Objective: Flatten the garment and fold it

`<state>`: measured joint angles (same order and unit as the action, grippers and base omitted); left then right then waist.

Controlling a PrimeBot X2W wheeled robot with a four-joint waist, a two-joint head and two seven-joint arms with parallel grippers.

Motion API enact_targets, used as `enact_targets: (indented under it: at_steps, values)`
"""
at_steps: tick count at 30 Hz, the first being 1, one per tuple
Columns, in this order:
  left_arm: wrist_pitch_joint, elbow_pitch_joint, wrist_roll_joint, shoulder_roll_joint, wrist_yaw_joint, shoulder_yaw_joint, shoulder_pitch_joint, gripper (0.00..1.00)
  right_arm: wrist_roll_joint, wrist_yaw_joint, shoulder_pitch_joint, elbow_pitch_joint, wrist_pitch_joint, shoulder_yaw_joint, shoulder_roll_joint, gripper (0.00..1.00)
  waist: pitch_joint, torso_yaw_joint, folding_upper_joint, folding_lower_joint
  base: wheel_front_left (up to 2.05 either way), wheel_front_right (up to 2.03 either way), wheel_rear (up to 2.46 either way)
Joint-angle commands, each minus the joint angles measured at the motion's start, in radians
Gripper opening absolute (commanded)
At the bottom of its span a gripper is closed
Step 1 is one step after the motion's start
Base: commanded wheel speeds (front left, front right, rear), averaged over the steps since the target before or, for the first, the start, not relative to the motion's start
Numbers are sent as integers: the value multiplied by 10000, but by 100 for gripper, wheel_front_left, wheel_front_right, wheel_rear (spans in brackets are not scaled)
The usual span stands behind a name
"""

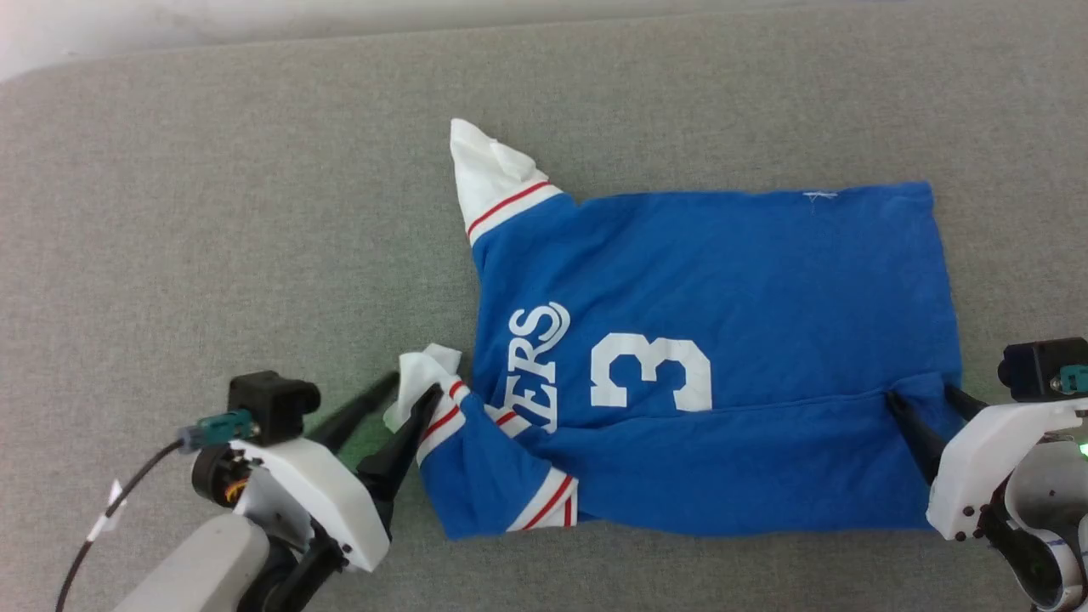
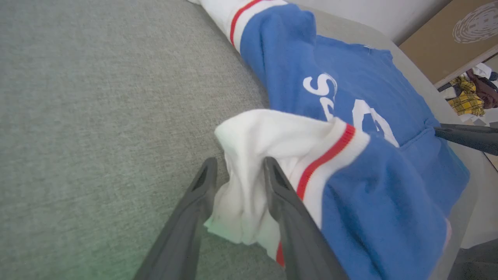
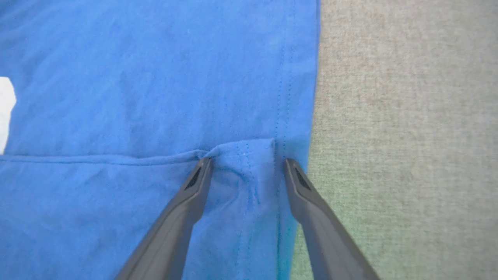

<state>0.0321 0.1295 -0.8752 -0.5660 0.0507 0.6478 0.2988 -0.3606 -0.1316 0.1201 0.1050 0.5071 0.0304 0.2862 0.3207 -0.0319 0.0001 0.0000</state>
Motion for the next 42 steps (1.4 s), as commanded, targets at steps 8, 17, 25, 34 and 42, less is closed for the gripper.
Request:
enact_targets:
  at_steps: [8,17,25,34,42]
  values:
    - [1434,-835,-218,-50,-743,-851,-1057,100,-11,9,-775,-938,-956,380,-265,100,-903,76,-1,0,0,0,0]
    - [2286,-2248,1279,557,-2342,-2825,-2536,100,1300,9,-1770,-2155,-2887,1476,-1343,100,-1408,210,-1,0,0,0,0]
    - [2294,-3387,4041,2794,-2005,-4994,-4568,100,2481,9,-2351,-2307,-5443,2422,-2316,100,-1743,274,-1,0,0,0,0]
    - [2236,-2565,4550,3957,-747,-5309,-5706,100,2280,9,-2618,-1573,-6497,2724,-2357,100,-1981,383,-1,0,0,0,0]
    - [-344,-2639,4165,3164,-10,-4480,-5098,100,2348,9,-2430,-1512,-6542,2721,-2358,100,-1715,473,-1,0,0,0,0]
